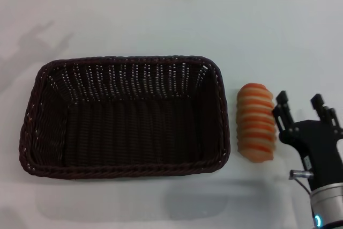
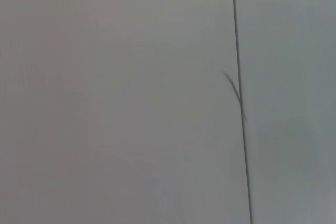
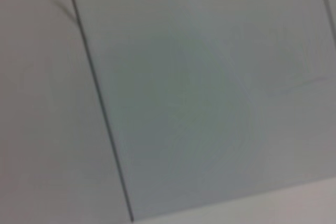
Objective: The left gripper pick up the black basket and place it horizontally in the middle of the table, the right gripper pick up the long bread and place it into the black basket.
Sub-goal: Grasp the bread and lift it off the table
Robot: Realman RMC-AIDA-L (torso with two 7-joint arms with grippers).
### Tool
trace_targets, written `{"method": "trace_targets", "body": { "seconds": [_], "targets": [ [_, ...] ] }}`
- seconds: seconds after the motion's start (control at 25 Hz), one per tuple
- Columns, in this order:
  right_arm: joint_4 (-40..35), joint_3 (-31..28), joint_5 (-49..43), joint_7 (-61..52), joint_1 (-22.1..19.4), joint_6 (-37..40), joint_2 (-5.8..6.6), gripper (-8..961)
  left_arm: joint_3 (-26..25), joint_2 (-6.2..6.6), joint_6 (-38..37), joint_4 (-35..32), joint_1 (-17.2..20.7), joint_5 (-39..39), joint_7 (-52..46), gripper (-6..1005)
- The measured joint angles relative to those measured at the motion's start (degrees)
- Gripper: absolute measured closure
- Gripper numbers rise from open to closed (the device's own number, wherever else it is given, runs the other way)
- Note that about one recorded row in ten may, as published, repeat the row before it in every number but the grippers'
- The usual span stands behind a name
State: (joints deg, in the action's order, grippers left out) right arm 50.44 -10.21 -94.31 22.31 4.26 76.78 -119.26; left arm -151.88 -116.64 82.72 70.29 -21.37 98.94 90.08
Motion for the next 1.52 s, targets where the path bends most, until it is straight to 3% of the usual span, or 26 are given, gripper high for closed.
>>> {"method": "trace_targets", "body": {
  "seconds": [0.64, 1.52],
  "targets": [
    [9.0, 0.4, 8.2, 18.9, 1.1, -8.1, 0.13, 239, 0.0, 0.01, 0.0, 1.1, 0.1, 0.0, -0.6, 347],
    [9.2, 0.1, 12.9, 20.6, 2.3, -12.7, 0.26, 240, 0.0, 0.10, 0.4, 1.9, 0.5, -0.3, -0.7, 347]
  ]
}}
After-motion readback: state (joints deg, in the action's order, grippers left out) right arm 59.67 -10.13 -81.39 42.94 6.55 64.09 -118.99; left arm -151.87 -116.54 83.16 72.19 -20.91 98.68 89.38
